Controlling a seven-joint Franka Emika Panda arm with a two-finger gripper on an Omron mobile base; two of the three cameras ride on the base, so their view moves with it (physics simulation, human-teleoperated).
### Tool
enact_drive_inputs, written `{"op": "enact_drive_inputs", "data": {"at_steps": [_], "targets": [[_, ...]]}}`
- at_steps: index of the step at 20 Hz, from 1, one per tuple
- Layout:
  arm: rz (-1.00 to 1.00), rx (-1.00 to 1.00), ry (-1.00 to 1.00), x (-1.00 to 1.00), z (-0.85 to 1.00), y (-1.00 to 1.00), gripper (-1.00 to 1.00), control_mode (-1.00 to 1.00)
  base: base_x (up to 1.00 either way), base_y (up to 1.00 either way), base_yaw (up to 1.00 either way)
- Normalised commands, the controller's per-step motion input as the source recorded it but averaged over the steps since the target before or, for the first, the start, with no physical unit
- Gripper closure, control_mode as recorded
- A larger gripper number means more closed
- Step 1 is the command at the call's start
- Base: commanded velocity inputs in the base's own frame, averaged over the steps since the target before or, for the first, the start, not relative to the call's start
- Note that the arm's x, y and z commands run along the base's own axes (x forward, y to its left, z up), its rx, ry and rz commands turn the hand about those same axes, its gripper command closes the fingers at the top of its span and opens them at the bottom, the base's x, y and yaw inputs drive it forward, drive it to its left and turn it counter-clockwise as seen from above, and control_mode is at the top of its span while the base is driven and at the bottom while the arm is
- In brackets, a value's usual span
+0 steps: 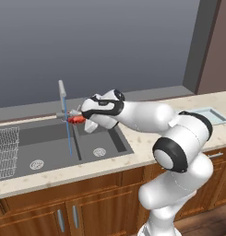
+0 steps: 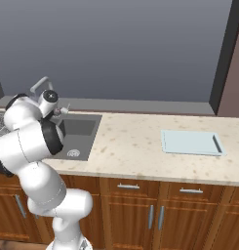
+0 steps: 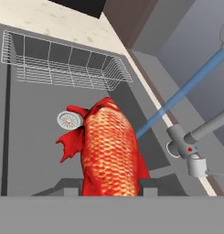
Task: Take the fish out of the fridge, briefly rinse it in the sink, and place it on the tray next to the sink.
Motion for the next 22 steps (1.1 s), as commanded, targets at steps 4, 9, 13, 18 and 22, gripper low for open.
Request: {"op": "enact_drive_inputs", "data": {"at_steps": [4, 9, 13, 18, 22], "targets": [[0.0, -0.08, -0.02, 0.0, -0.04, 0.07, 1.0, -1.0, 0.0, 0.0, 0.0], [-0.01, -0.17, -0.05, 0.1, -0.13, 0.14, 1.0, -1.0, 0.0, 0.0, 0.0], [-0.06, -0.17, -0.07, 0.23, -0.09, 0.22, 1.0, -1.0, 0.0, 0.0, 0.0], [-0.06, -0.1, -0.01, 0.3, -0.01, 0.24, 1.0, -1.0, 0.0, 0.0, 0.0], [-0.06, 0.0, 0.0, 0.26, 0.0, 0.22, 1.0, -1.0, 0.0, 0.0, 0.0]]}}
